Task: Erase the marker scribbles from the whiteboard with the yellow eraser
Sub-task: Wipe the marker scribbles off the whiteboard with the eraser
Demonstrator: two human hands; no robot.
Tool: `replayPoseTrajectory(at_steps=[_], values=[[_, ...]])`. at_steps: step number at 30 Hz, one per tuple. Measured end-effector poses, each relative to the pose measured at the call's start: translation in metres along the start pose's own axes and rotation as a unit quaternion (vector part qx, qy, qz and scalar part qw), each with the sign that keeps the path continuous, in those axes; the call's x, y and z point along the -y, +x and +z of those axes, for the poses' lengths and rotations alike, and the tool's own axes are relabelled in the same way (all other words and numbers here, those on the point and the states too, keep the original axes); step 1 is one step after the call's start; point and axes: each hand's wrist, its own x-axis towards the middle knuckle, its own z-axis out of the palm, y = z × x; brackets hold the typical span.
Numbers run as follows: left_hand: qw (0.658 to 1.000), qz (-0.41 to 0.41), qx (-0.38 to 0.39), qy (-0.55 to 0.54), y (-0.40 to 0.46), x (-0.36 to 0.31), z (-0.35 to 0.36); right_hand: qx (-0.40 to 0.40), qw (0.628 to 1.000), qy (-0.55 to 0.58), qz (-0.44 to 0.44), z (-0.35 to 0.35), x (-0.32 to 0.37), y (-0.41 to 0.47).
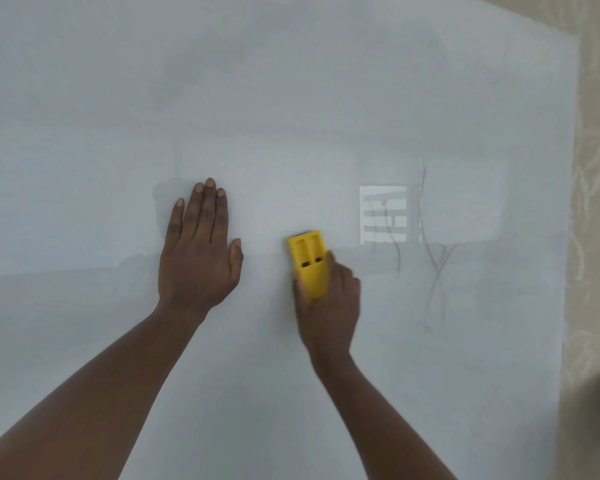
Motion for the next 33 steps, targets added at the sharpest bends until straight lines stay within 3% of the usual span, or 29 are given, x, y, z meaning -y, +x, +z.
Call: replayPoseTrajectory(at_steps=[5,8,21,33], values=[[1.000,-0.011,-0.013,-0.016,0.000,-0.005,-0.004,0.083,0.981,-0.033,-0.174,-0.006,-0.001,-0.033],[0.999,0.019,-0.019,-0.020,0.006,-0.019,-0.003,0.102,0.967,-0.065,-0.224,-0.019,-0.031,-0.017],[0.999,0.027,-0.037,-0.027,0.097,-0.096,0.017,0.070,0.982,-0.046,-0.168,-0.040,-0.048,0.175],[1.000,0.016,-0.026,0.005,0.106,-0.106,0.021,0.045,0.986,-0.053,-0.154,-0.077,-0.103,0.297]])
